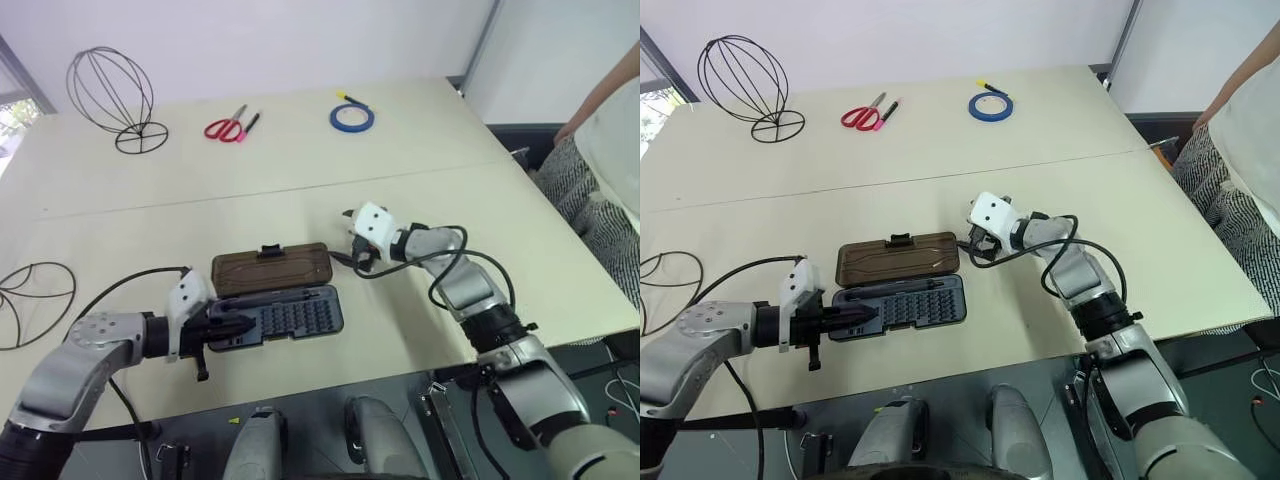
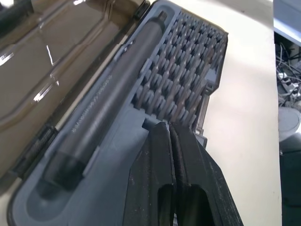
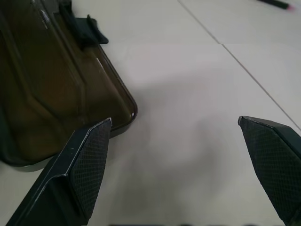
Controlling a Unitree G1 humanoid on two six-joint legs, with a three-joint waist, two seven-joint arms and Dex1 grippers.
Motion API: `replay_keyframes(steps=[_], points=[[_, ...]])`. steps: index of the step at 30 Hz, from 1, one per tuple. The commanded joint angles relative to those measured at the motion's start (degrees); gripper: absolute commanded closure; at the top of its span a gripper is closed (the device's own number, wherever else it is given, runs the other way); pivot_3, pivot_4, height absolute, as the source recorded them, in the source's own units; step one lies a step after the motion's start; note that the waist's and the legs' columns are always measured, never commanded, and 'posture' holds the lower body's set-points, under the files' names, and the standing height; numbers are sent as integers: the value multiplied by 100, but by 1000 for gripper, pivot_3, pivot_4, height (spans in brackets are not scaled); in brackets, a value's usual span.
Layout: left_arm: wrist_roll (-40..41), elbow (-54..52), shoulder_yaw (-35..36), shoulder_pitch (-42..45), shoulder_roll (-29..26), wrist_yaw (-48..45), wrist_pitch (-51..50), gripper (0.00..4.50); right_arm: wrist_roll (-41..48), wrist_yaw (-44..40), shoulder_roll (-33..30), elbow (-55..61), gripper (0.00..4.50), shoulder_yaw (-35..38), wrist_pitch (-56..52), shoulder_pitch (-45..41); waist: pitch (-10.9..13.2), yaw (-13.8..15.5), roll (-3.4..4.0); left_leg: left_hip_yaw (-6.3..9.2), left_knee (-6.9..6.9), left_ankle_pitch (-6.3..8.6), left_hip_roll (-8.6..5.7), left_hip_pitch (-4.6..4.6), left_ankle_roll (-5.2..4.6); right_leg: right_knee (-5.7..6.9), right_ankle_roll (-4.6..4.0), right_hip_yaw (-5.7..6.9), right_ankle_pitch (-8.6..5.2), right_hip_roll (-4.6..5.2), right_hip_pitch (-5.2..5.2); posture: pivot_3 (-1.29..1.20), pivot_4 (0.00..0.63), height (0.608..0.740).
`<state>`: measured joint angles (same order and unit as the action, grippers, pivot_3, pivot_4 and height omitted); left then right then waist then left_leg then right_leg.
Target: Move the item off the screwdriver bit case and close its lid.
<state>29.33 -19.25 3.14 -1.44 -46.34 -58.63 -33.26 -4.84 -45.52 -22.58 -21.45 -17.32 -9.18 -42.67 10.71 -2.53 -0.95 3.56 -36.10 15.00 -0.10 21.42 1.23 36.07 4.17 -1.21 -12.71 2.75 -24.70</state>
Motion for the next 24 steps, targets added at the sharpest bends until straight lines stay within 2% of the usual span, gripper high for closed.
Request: replay_keyframes(steps=[1, 10, 24], points=[[26, -116, 152, -37, -20, 34, 90, 4425, 21, -391, 94, -423, 0, -54, 118, -569, 0, 1, 0, 1, 1, 0, 0, 0, 0, 0, 0, 0, 0, 0, 0, 0, 150, 740], [-87, -52, 44, -116, 98, 198, 232, 4425, -223, -1357, 297, -1468, 0, -501, 317, -1486, 2, 4, 3, 1, 2, 2, 0, 0, -3, 0, 6, 2, 3, 1, 0, 0, 150, 740], [-188, -81, 49, -267, 216, 385, 378, 4425, -586, -1073, 722, -3485, 0, -466, 806, -2157, 2, 7, 5, 1, 2, 1, 0, -2, -2, 2, 5, 0, 4, 3, 0, 0, 150, 740]])
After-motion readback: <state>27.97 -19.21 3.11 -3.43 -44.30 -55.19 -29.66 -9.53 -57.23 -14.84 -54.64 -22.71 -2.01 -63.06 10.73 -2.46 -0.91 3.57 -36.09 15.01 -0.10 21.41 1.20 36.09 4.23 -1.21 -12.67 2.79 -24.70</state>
